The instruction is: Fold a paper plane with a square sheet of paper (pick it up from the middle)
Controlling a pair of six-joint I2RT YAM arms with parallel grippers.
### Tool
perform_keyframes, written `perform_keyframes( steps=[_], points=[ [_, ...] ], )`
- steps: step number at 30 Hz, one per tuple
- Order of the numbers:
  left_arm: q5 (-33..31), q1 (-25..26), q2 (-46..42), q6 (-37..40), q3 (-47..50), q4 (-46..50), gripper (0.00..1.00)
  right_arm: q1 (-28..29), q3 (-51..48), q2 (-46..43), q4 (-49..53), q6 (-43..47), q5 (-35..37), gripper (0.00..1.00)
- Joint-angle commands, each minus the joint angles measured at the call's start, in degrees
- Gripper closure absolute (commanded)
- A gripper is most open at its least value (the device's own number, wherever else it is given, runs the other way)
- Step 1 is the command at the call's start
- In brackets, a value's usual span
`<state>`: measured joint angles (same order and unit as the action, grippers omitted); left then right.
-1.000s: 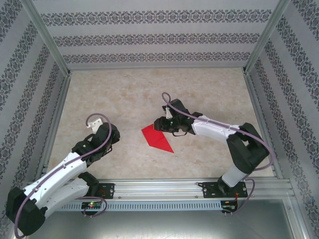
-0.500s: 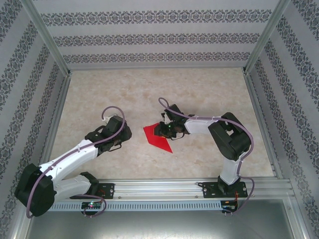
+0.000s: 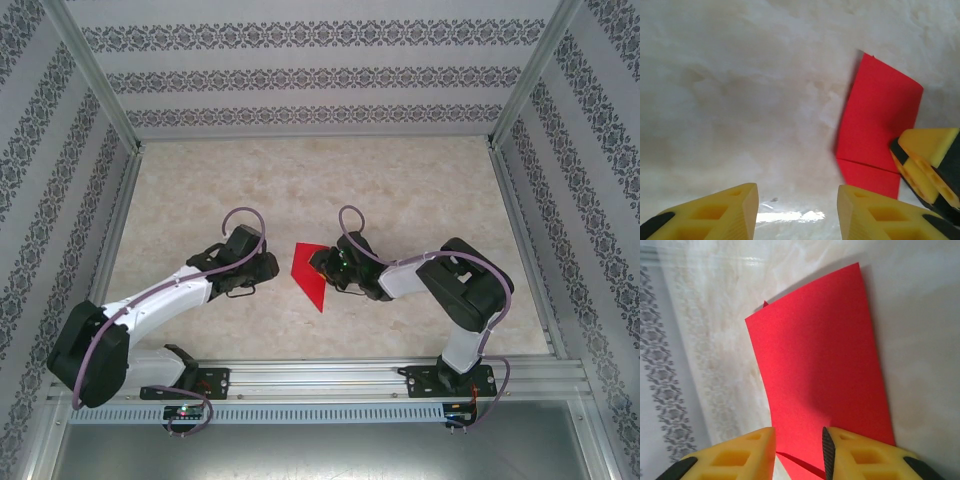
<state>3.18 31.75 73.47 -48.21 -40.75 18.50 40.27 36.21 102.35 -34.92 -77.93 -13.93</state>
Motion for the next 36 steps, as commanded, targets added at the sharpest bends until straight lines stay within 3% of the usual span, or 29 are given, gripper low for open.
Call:
perform_keyframes(
  steps=[1,4,8,13,21,36],
  points=[
    [5.56,-0.72,2.23,0.07,-1.52,-2.66,0.52,-0.84,-2.72,-1.99,-0.86,2.02,-1.13,0.62],
    [8.68,-0.72,4.45,-0.14,-1.65,-5.43,0.50,-1.70,-1.36,-7.20,6.52,10.93,-4.57,0.58],
    [10.14,-0.72,7.62,0.56,-3.96,-4.22,0.51,-2.00,0.97,-14.35,22.19,21.32,-2.33,0.57],
    [11.32,-1.03,9.27,-0.46,-4.32,-5.34,0.50,-2.96,2.56,-16.92,29.61,27.45,-6.64,0.74],
    [16.38,-1.93,12.91,-2.77,-4.36,-8.44,0.50,-2.62,2.67,-12.33,27.05,24.48,-10.50,0.89],
    [18.09,-2.04,15.65,-3.15,-5.39,-8.82,0.48,-4.06,-1.42,-6.37,23.37,22.52,-9.45,0.90]
  ],
)
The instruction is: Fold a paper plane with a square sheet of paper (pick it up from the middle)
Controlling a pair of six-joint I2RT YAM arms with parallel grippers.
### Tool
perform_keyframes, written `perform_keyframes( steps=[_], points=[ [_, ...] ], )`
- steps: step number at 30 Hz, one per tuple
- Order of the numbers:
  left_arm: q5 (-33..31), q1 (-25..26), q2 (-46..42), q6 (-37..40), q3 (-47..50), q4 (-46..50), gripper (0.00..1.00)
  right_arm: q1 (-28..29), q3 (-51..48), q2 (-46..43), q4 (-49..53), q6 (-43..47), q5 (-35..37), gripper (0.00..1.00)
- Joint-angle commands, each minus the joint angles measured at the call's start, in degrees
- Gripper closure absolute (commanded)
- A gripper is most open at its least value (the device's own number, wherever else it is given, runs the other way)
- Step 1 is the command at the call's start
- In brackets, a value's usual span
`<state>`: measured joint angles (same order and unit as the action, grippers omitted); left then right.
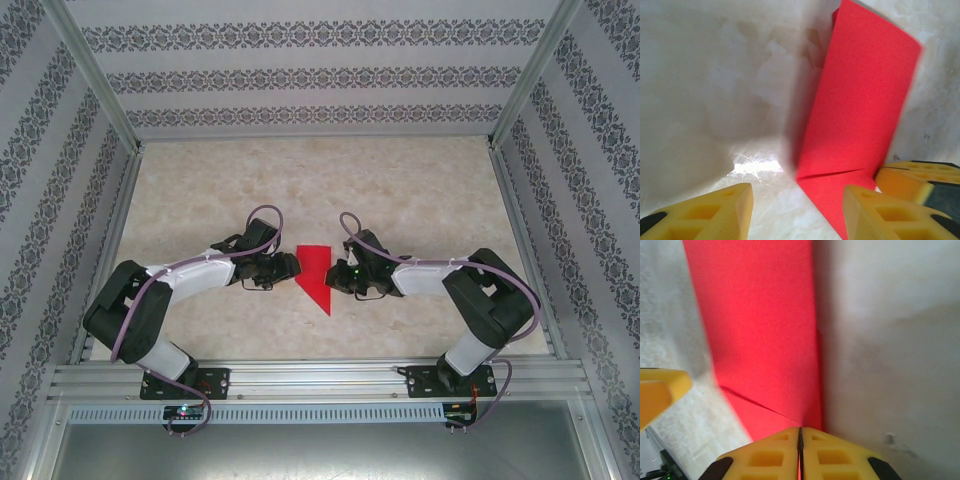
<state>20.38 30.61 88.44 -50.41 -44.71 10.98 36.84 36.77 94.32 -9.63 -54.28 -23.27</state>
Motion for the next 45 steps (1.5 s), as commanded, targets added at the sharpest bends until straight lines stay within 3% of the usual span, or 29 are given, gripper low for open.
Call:
perform_keyframes(
  steps=[1,26,45],
  points=[
    [1.00,-0.89,0.85,-0.92,-1.56,-1.43,0.48,-0.71,-2.58,2.35,-3.11,-1.53,-0.51,0.90],
    [6.37,-0.99,8.96,-1.97,-4.05,-7.71,0.49,-2.33,-4.70,7.99,-5.45,-1.62,-1.17,0.89],
    [9.52,-2.08,9.29,-3.55,-4.07,-11.58,0.60,-2.86,-3.99,9.47,-5.14,-0.65,-1.58,0.89]
  ],
)
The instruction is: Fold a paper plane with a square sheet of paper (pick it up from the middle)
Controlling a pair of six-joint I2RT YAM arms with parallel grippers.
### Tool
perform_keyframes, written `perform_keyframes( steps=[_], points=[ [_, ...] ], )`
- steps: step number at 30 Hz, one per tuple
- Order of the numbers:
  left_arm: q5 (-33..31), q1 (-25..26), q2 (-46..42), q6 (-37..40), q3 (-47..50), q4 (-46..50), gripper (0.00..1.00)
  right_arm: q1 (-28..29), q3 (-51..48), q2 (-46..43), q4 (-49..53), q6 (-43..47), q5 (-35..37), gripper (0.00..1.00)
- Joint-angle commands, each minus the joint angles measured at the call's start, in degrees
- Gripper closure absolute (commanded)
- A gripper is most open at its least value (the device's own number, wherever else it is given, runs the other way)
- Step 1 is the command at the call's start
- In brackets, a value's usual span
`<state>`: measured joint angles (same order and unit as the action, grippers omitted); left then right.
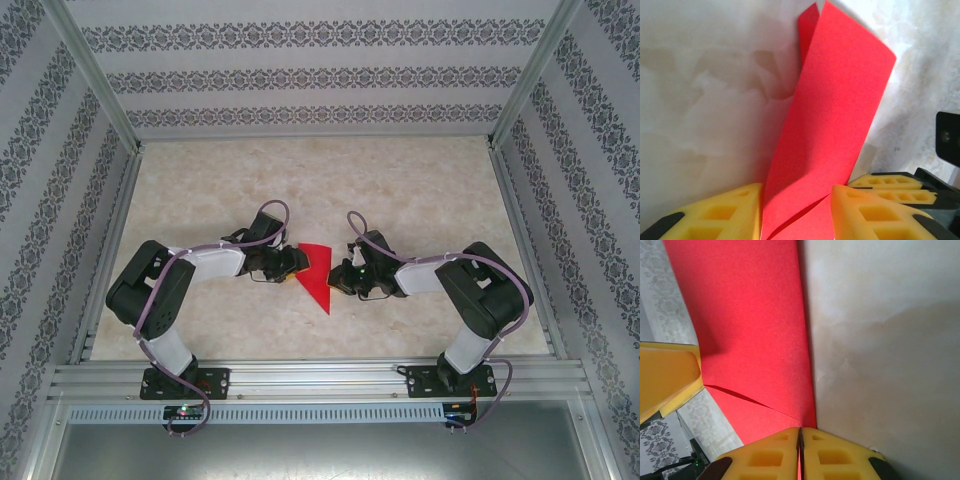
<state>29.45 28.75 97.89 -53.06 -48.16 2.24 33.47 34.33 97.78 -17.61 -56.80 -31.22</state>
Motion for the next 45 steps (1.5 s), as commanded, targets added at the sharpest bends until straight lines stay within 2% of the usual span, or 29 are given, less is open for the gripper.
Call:
perform_keyframes(
  steps=[1,9,14,19,30,33,37,45],
  points=[
    [0.29,-0.25,-0.10,-0.95,-0.67,-2.53,0.62,0.54,-1.54,6.04,2.85,1.96,6.40,0.89],
    [0.21,-0.79,-0.05,0.05,-1.46,-2.07,0.62,0.16,-0.95,6.20,3.37,3.68,5.39,0.88],
    [5.46,-2.51,2.05,0.13,-2.27,-5.48,0.64,0.16,-0.62,6.32,4.04,4.30,5.38,0.88],
    [10.22,-3.25,4.93,1.92,-5.44,-4.65,0.65,0.10,0.47,6.80,5.70,5.53,5.46,0.88],
    [13.74,-4.32,7.12,4.36,-8.26,-1.45,0.64,-0.62,0.97,5.60,9.06,7.42,7.00,0.88],
    [14.37,-4.36,8.01,5.69,-9.16,0.81,0.66,-1.11,0.74,5.27,9.08,7.81,6.88,0.88],
    [14.86,-4.37,8.73,6.89,-9.94,2.97,0.76,-1.65,0.66,5.23,9.25,8.00,6.88,0.88],
    [10.17,-4.36,5.46,7.37,-7.98,4.60,0.82,-2.14,1.68,3.78,10.07,8.41,6.46,0.87]
  ],
)
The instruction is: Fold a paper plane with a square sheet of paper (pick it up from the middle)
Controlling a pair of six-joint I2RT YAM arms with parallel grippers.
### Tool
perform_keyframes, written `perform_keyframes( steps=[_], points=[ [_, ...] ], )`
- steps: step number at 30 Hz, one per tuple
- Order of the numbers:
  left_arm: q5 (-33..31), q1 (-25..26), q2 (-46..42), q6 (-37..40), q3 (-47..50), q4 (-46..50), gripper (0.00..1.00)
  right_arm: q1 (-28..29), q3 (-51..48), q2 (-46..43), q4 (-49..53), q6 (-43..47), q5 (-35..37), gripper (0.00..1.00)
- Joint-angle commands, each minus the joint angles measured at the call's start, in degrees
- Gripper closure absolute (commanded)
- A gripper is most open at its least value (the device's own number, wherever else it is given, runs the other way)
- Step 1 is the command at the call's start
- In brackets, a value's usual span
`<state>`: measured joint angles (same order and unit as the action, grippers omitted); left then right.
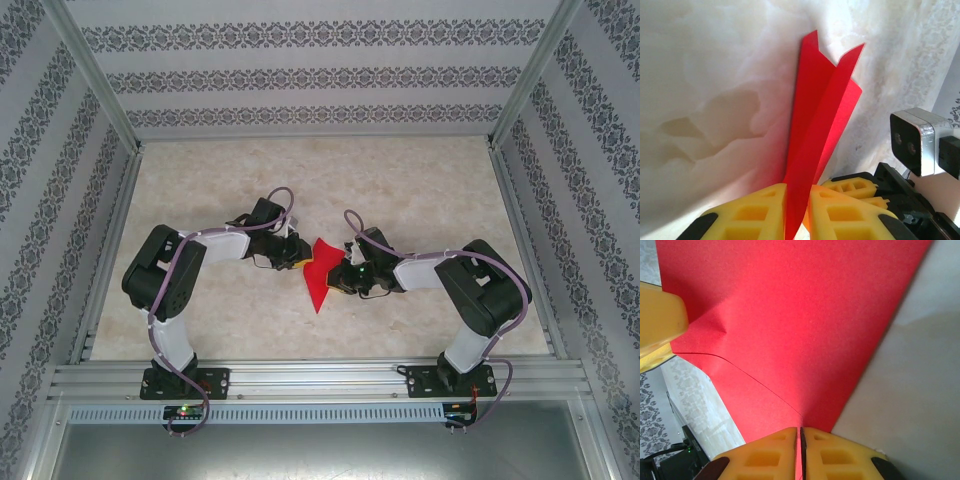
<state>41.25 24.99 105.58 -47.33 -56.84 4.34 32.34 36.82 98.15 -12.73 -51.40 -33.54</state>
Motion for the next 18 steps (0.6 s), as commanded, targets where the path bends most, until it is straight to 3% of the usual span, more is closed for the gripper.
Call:
perform_keyframes(
  steps=[1,7,18],
  points=[
    [-2.17,-0.60,-2.89,1.47,1.20,2.46,0.83,-1.05,-0.44,3.32,5.78,3.18,8.75,0.87],
    [-4.50,-0.59,-7.07,-0.82,6.04,-0.94,0.83,-1.40,0.61,2.54,7.08,3.84,8.85,0.84],
    [-2.57,-0.48,-8.06,-3.01,10.33,-6.35,0.82,-2.10,2.36,0.95,10.46,5.34,9.73,0.80]
  ],
)
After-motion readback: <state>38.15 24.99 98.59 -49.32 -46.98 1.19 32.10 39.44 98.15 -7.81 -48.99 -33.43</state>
